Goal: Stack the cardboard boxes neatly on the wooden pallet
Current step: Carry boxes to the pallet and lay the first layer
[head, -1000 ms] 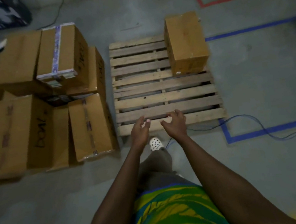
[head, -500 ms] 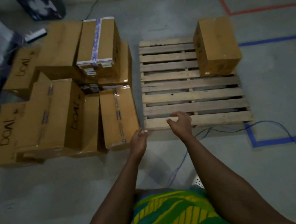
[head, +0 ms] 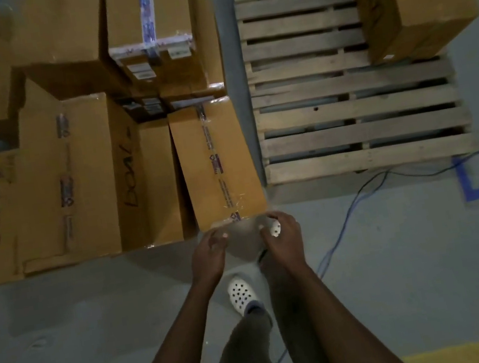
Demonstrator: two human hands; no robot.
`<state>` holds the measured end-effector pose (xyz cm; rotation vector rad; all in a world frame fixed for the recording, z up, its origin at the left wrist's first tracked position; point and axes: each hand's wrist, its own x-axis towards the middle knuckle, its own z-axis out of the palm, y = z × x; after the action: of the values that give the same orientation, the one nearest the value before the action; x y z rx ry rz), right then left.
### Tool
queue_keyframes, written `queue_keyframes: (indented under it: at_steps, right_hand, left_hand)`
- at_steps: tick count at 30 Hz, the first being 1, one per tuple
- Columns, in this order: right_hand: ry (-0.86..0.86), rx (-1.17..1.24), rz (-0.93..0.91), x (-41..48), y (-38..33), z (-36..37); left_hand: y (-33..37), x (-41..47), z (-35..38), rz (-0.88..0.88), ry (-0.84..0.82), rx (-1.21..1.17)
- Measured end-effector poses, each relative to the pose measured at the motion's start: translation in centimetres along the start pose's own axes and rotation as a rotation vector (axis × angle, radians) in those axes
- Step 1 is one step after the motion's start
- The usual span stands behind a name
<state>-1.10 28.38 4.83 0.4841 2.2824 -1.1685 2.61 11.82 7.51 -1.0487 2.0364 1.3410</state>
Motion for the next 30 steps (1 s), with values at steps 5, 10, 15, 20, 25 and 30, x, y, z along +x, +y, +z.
queue_keyframes:
  at_steps: [5, 10, 15, 20, 25, 30]
  right_hand:
    - [-0.003, -0.076, 0.112, 15.5, 6.1, 9.0]
    - [0.040, -0.117, 0.275, 28.3, 13.4, 15.9]
    - [-0.006, -0.028, 0.389, 30.4, 16.2, 18.0]
    - [0.131, 0.069, 0.371, 24.8, 10.8, 14.3]
    - [0.299, 0.170, 0.364, 15.0, 0.4, 5.9]
    - [0.421, 0.243, 0.399, 3.4, -5.9, -4.3]
  left_hand:
    - [-7.9, 17.3, 3.8, -0.155, 0.071, -0.080]
    - [-16.4, 31.4, 7.9, -0.368, 0.218, -0.212]
    - [-18.2, 34.2, 8.4, -0.412, 0.186, -0.349]
    - [-12.2, 27.5, 4.8, -0.306, 0.381, -0.363]
    - [-1.8, 16.2, -1.4, -0.061, 0.483, -0.405]
    - [9.7, 3.5, -5.8, 0.116, 0.452, -0.253]
